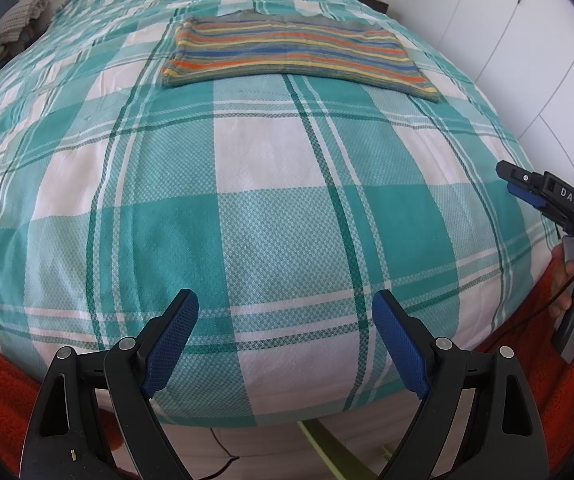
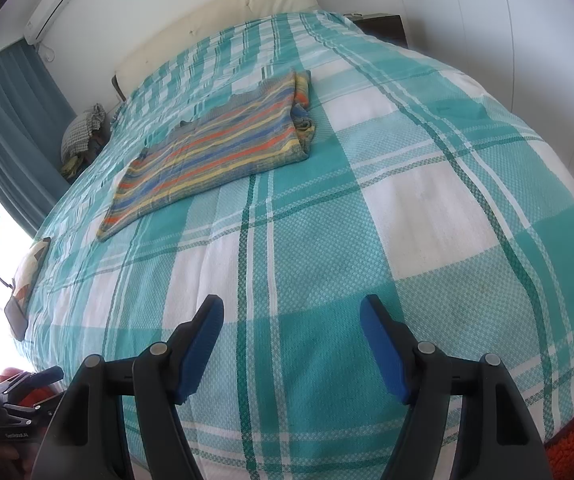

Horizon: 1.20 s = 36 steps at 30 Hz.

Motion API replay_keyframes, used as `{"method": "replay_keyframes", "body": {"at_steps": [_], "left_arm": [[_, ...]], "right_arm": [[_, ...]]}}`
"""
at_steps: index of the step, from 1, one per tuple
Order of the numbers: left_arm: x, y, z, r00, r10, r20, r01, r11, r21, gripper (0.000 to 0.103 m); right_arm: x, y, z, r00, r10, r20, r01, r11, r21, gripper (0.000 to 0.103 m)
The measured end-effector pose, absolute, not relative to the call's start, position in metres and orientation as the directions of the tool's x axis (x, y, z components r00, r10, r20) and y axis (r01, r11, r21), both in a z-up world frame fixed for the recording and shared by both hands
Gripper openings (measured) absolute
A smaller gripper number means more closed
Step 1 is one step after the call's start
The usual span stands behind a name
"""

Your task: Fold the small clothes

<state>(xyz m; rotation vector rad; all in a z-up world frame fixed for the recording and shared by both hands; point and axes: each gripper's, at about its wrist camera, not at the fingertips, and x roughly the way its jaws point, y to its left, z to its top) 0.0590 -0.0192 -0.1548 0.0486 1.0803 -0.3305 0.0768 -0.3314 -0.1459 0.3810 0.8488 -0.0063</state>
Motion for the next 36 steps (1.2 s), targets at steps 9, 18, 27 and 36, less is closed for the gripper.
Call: {"method": "replay_keyframes", "body": {"at_steps": [9,18,27,36], "left_arm": [[0.0593,-0.0193,-0.1552,0.426,-0.239,-0.873,0.288,0.95,-0.119,0.09],[0.059,-0.0198,-0.1559,0.426,-0.239,-0.873,0.29,0.95,-0.118,0.09],[0.0602,-0.0182,-0.1537,0.43,-0.242,-0.87,0.285,0.951,-0.124,0.09],[0.0599,-0.0171,-0.1543,0.429,-0.239,-0.871,0.277,0.953,-0.125,0.09]], "right_arm": [[0.0765,-0.3317,-0.1471,0.664,0.146,-0.734,0.16,0.93,0.33,0.071],[0.076,-0.332,-0.1473,0.662,0.146,-0.735,0.164,0.929,0.333,0.071],[0.0756,-0.3322,-0.1486,0.658,0.139,-0.74,0.171,0.93,0.326,0.071],[0.0752,-0.3288,-0.1481,0.658,0.142,-0.739,0.165,0.931,0.325,0.071]]}}
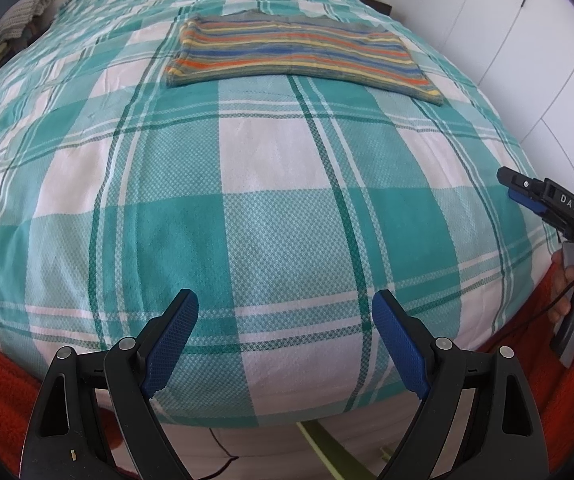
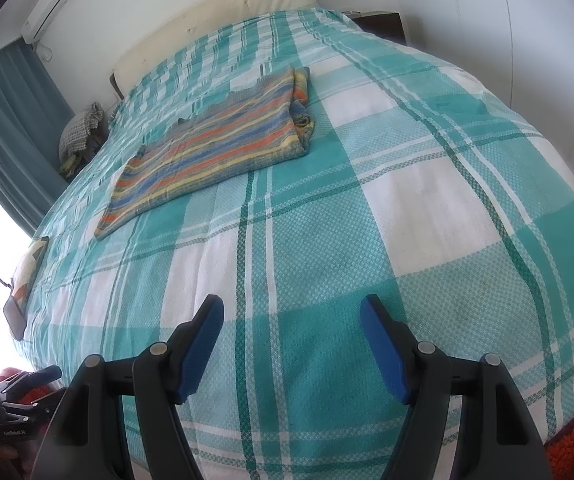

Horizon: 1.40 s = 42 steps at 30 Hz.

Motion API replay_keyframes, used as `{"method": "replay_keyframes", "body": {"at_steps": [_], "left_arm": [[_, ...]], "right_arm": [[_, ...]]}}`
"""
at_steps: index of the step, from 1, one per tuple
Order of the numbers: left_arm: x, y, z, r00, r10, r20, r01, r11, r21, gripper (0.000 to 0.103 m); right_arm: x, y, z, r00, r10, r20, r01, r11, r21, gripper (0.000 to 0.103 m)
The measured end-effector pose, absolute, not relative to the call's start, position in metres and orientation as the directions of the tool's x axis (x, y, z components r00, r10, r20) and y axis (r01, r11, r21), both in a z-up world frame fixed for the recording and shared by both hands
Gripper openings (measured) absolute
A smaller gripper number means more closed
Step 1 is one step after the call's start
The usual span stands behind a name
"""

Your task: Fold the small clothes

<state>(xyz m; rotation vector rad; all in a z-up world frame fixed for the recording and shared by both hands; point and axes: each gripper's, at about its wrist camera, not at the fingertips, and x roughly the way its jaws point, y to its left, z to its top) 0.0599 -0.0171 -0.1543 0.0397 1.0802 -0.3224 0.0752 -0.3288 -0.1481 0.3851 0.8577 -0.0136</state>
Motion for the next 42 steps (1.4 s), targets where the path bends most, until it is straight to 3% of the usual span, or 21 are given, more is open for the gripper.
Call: {"method": "replay_keyframes", "body": {"at_steps": [42], "left_arm": [[0.061,-0.024,-0.169,0.397,-0.224,-0.89,0.302,0.948,-0.104,0.09]], "right_arm": [[0.077,-0.337,-0.152,0.66,0.158,-0.734,0.186,0.913,0.364,0.071]]}}
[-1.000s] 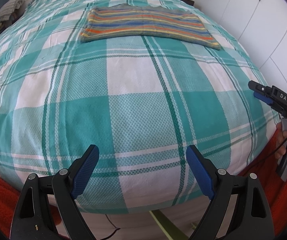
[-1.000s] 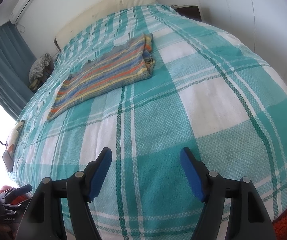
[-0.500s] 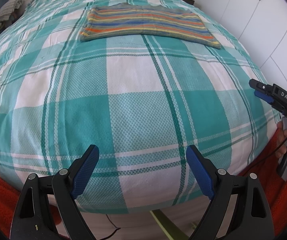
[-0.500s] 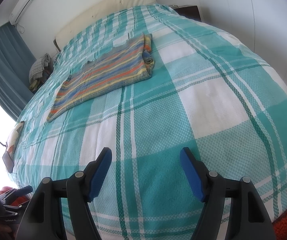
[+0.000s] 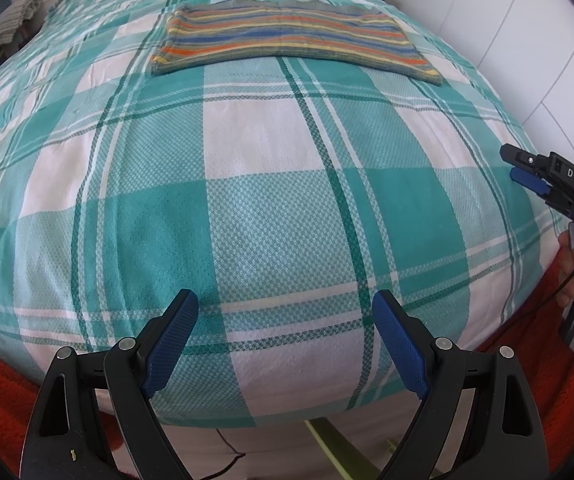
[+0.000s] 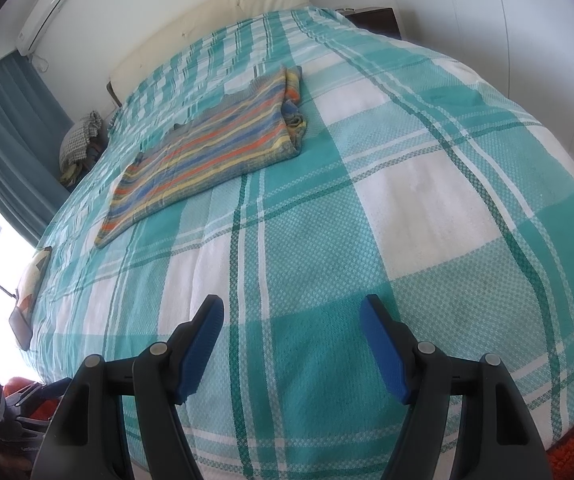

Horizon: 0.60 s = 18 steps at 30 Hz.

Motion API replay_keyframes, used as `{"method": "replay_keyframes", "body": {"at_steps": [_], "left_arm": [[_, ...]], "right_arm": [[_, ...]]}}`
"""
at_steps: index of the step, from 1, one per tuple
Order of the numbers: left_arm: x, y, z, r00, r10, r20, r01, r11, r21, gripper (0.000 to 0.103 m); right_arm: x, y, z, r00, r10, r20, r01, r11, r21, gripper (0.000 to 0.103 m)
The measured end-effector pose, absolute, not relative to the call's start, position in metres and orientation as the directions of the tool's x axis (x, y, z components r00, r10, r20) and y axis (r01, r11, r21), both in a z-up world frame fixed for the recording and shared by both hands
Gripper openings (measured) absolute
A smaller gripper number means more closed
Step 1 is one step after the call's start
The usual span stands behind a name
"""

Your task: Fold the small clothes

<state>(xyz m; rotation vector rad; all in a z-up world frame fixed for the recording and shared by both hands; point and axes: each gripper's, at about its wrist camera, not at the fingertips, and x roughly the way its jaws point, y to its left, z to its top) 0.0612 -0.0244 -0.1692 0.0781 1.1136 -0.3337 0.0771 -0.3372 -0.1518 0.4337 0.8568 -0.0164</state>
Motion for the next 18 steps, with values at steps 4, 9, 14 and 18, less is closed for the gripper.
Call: {"method": "replay_keyframes", "body": {"at_steps": [4,9,14,18], "left_arm": [[0.062,-0.025,-0.1711,0.395,-0.222,-0.892,0.305,0.947,-0.101,0.09],[0.0629,-0.0241,-0.1722,0.392,-0.223,-0.892,0.305,0.947,-0.102,0.09],[0.0631,-0.0249,-0.1725,0.392,-0.222,-0.893,0.306,0.947,-0.101,0.09],[0.063,-0.0255,-0.1727,0.392,-0.222,-0.893,0.306,0.947,-0.101,0.09]], "right_arm": [[0.0783,-0.3372,-0.154,0.658,0.16,-0.736,0.188,0.912,0.366,0.071],[0.079,-0.3369,-0.1558,0.655,0.16,-0.739,0.188,0.912,0.364,0.071],[0.0793,-0.3371,-0.1561,0.655,0.161,-0.738,0.188,0.912,0.365,0.071],[0.0793,-0.3373,-0.1561,0.655,0.16,-0.738,0.188,0.912,0.365,0.071]]}}
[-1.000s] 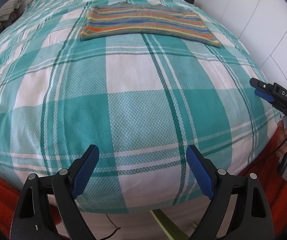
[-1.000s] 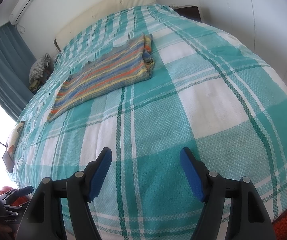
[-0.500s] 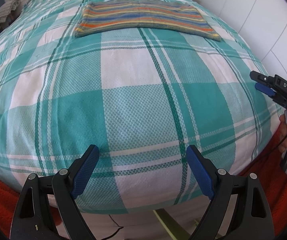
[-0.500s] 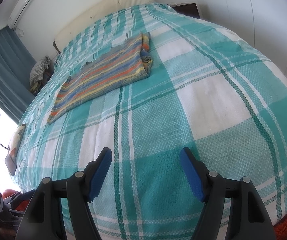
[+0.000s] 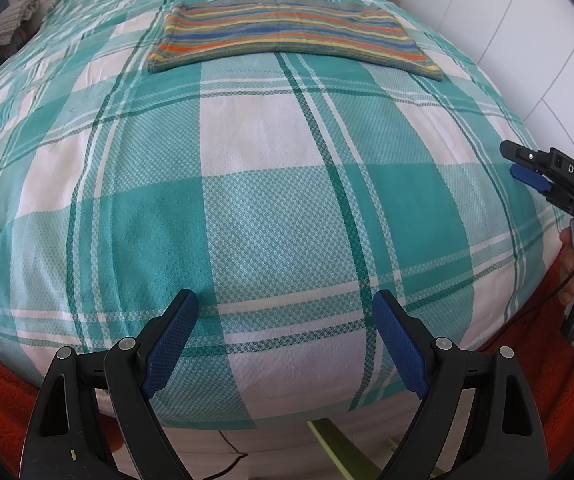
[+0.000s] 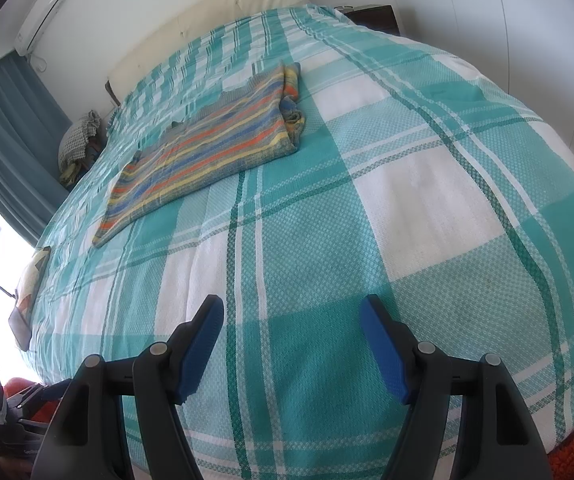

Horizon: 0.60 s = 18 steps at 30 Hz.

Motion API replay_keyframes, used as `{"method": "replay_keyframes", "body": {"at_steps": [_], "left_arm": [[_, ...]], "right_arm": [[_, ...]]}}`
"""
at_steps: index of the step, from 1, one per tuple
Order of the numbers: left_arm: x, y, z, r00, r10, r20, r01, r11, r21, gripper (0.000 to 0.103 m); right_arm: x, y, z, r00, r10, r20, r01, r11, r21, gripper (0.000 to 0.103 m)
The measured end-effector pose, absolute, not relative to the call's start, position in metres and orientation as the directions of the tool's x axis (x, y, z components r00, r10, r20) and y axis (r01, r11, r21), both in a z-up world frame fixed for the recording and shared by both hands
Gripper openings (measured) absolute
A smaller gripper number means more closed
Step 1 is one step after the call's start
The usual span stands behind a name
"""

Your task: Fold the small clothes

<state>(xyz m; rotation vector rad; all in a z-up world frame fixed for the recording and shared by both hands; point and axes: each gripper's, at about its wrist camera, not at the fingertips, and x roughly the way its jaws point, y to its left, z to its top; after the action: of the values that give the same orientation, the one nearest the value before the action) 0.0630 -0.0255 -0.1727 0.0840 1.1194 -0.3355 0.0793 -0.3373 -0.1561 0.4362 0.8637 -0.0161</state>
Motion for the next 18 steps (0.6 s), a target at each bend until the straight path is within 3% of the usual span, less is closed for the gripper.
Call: {"method": "replay_keyframes", "body": {"at_steps": [18], "left_arm": [[0.061,-0.026,-0.1701,0.402,-0.222,-0.888,0.31,0.946,-0.096,0.09]], "right_arm": [[0.0803,-0.3382,-0.156,0.652,0.163,-0.741,0.19,0.911,0.367,0.071]]}}
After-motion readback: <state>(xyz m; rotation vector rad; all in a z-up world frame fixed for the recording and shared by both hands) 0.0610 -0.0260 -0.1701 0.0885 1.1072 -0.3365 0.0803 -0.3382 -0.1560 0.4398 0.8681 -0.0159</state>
